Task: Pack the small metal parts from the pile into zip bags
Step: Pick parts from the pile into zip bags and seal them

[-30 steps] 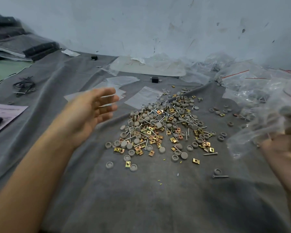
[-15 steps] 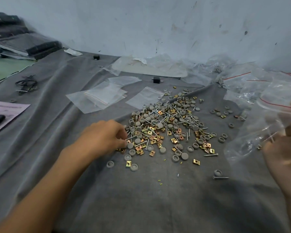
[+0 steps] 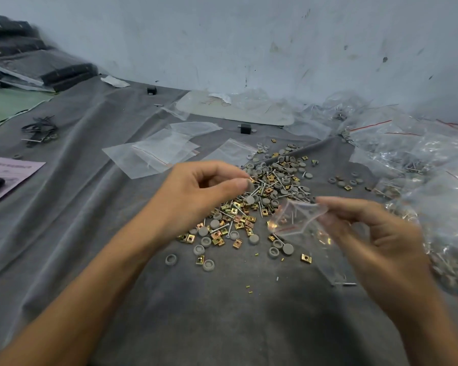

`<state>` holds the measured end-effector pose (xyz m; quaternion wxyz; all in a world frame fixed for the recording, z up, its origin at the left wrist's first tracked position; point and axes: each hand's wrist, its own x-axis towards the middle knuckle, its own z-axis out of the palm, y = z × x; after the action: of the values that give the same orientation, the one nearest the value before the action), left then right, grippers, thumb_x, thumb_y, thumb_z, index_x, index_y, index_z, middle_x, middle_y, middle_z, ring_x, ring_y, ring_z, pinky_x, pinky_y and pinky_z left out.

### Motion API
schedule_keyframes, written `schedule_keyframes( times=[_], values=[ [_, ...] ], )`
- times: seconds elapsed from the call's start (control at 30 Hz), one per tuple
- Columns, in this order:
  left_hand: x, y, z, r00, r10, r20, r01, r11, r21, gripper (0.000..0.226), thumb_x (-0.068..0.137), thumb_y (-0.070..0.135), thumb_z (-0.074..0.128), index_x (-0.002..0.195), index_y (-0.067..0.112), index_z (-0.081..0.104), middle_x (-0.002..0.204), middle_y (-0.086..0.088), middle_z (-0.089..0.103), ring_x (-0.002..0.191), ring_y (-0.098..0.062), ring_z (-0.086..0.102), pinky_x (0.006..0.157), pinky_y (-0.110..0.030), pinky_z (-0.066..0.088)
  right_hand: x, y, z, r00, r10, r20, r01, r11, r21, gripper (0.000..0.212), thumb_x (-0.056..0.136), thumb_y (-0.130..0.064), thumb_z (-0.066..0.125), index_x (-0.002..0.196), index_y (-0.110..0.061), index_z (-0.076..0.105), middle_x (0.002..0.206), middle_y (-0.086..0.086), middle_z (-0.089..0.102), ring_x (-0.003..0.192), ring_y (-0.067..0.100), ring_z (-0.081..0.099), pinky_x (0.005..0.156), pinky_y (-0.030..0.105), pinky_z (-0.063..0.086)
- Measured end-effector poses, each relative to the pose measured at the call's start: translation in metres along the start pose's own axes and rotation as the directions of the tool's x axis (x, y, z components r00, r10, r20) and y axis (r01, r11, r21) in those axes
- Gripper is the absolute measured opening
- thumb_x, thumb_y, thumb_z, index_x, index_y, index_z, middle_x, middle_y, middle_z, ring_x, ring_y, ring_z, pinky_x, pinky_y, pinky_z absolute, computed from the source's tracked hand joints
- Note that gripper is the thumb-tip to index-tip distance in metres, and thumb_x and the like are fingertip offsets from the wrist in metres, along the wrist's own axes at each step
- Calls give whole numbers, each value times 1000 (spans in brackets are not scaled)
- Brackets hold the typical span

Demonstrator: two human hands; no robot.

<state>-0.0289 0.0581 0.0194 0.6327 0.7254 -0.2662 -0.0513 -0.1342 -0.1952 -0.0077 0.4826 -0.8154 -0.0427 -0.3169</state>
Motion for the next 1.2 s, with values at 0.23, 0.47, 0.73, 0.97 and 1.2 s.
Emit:
schedule_keyframes(
  times=[0.23,0.47,0.73,0.97,1.2],
  values=[
    [-6,-4,39,986,73,153,-78,997,26,18,82,16,80,100,14,78,65,13,63,52,1,47,50,-12,35,-4,-5,20,997,-34,67,36,999,-21,22,83,-27,73,104,-32,77,99,-19,75,102,12,70,88,18,51],
    [7,-21,5,995,82,-54,-71,979,191,6,89,31,73,92,26,75,74,2,68,65,-11,58,61,-33,47,0,7,4,998,54,-40,-44,979,201,24,87,-34,74,111,-35,77,100,-9,79,89,4,72,80,16,54],
    [14,-49,14,995,52,79,-94,651,753,10,96,35,63,101,33,72,95,17,65,90,1,57,77,-29,47,3,3,0,991,91,-97,-58,954,295,27,81,-39,77,108,-35,78,96,-7,79,84,4,72,78,16,56],
    [30,-79,37,947,30,320,-310,348,885,37,104,44,42,133,29,59,117,2,51,109,-19,37,96,-34,37,2,4,-1,991,106,-78,-82,961,263,26,83,-38,77,108,-36,78,96,-4,79,87,11,73,80,20,57],
    [27,-73,35,922,17,388,-374,306,875,34,104,42,43,133,36,60,119,3,55,108,-21,42,96,-35,37,2,3,-1,992,110,-64,-89,960,267,34,81,-52,77,111,-35,77,98,-3,79,89,13,73,80,20,56]
  ],
)
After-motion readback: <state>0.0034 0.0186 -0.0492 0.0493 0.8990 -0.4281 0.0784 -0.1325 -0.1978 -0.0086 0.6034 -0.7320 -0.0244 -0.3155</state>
